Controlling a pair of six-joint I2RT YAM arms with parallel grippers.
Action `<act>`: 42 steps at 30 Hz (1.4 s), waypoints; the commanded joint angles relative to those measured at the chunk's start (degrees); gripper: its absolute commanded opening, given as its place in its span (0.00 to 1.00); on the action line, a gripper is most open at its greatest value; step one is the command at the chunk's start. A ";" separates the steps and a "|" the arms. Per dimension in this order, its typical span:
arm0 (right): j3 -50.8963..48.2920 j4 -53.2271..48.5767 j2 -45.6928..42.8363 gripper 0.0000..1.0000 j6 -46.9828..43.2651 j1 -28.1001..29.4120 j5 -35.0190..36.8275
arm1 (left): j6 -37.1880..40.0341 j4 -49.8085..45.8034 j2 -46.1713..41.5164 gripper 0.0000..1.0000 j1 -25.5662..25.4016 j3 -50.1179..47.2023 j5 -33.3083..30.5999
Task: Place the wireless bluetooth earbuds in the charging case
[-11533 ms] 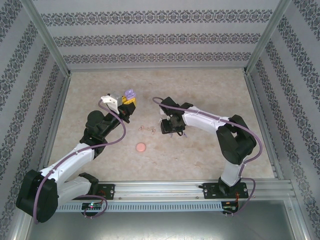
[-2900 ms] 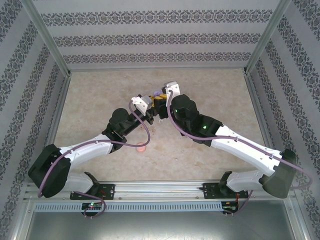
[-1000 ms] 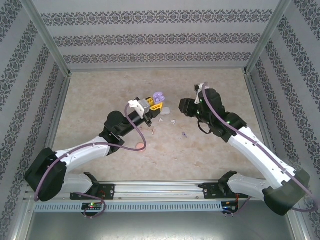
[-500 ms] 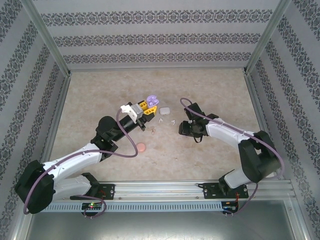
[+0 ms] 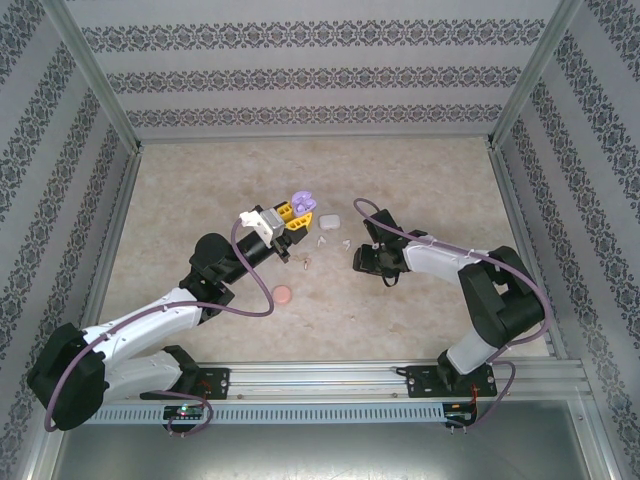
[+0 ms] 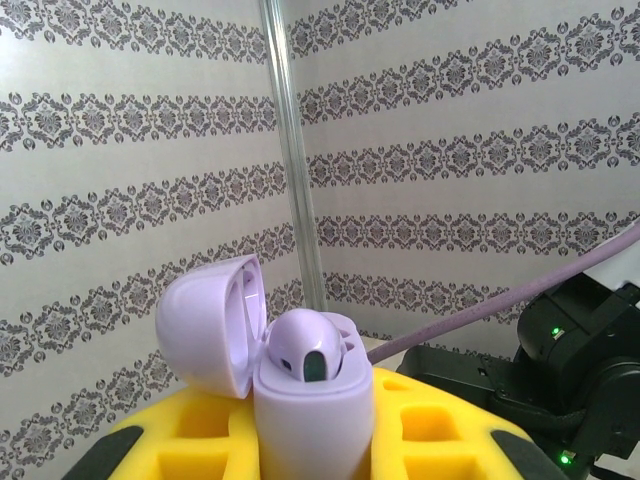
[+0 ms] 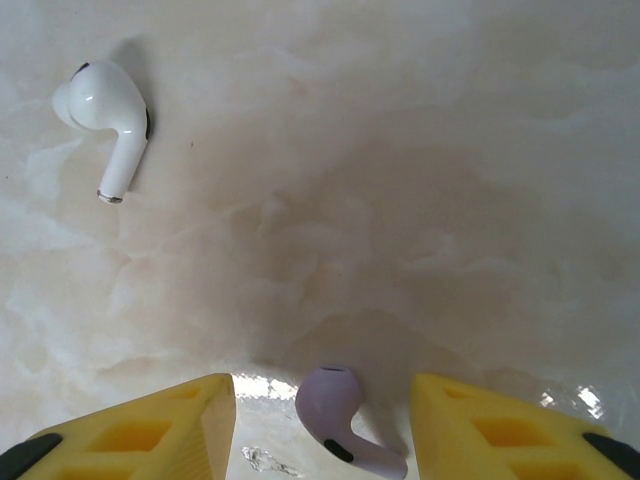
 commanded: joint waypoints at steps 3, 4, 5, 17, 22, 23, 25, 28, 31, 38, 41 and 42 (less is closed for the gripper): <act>-1.40 0.93 -0.30 0.48 1.19 0.26 -1.70 | 0.83 1.50 0.47 0.00 -0.03 0.17 -0.21; -1.58 0.94 -0.72 0.47 1.35 0.54 -1.75 | 0.83 1.55 0.58 0.00 -0.02 0.33 -0.20; -1.67 0.72 -1.09 0.47 1.45 0.72 -1.75 | 0.82 1.56 0.63 0.00 -0.02 0.33 -0.21; -0.16 -1.99 -2.36 0.46 1.80 1.72 -0.47 | 0.31 1.99 1.65 0.00 -0.02 0.69 0.08; 1.07 -4.80 -2.18 0.47 2.04 2.07 3.45 | 0.28 2.24 1.54 0.00 -0.02 0.64 -0.01; 1.38 -5.29 -1.95 0.47 1.70 2.09 4.11 | 0.28 2.25 1.62 0.00 -0.02 0.62 0.05; 2.45 -6.23 -1.10 0.47 0.50 2.15 4.46 | 0.31 2.22 1.69 0.00 -0.02 0.63 0.10; 3.81 -7.20 0.42 0.46 -1.63 2.42 4.82 | 0.39 2.22 1.68 0.00 -0.02 0.69 -0.03; 5.28 -8.38 2.32 0.45 -3.79 2.59 4.69 | 0.39 2.16 1.70 0.00 -0.02 0.68 0.02; 8.62 -11.72 6.17 0.42 -7.15 3.72 6.05 | 0.55 2.32 1.73 0.00 -0.02 0.65 -0.03; 9.49 -12.61 7.27 0.41 -8.01 4.16 7.22 | 0.61 2.30 1.72 0.00 -0.02 0.65 -0.02; 9.77 -12.84 7.64 0.40 -8.12 4.21 7.66 | 0.66 2.28 1.67 0.00 -0.02 0.61 -0.04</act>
